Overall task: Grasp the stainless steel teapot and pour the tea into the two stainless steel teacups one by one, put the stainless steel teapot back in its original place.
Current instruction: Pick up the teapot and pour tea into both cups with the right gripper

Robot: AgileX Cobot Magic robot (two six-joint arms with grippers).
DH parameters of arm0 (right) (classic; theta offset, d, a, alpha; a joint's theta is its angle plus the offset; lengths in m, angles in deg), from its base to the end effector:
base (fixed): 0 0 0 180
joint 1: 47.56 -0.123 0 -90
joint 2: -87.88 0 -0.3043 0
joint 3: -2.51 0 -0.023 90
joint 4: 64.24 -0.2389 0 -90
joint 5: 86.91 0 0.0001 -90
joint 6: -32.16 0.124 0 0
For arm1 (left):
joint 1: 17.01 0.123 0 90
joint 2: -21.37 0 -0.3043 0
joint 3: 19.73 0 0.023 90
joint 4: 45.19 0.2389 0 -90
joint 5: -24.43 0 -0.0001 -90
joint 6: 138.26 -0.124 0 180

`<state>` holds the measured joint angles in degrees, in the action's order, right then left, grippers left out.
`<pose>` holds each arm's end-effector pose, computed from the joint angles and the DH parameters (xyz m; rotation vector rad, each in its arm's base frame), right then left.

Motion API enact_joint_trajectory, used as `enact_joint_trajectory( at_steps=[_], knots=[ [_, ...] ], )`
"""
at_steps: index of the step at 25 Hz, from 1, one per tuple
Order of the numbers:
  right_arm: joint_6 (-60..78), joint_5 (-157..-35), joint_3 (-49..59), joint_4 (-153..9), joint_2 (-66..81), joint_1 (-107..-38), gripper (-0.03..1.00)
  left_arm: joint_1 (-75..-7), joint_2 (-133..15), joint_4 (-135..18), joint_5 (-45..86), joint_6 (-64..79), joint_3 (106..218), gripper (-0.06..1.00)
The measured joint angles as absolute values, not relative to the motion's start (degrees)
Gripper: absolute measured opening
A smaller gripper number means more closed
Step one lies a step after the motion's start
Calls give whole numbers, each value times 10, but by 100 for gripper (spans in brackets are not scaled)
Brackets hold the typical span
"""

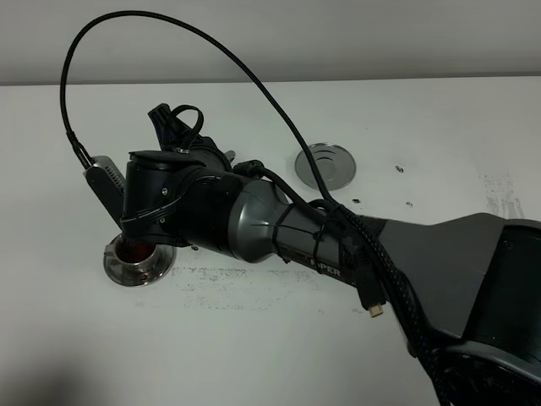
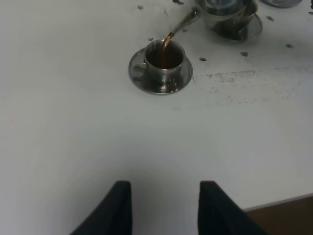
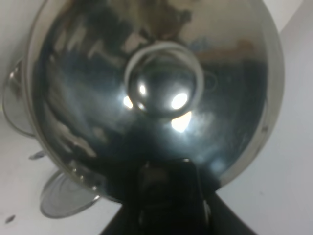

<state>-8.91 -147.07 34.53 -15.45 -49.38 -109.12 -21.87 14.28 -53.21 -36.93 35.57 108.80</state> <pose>0.3097 0.4018 0.2043 -2.2701 1.2451 -1.0017 -0.0046 -0.0149 0.2438 0.2048 2.0782 -0.1552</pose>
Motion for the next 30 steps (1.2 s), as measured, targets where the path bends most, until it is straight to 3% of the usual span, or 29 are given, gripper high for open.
enact_joint_trajectory(
  at_steps=[25,30],
  knots=[
    [-5,-1520,345,-352,-441,-1071,17,-219,143,-532,-369,356,1088,33],
    [63,-1504,324,-420,-388,-1068,17,-219,143,-532,-369,356,1088,33]
  ],
)
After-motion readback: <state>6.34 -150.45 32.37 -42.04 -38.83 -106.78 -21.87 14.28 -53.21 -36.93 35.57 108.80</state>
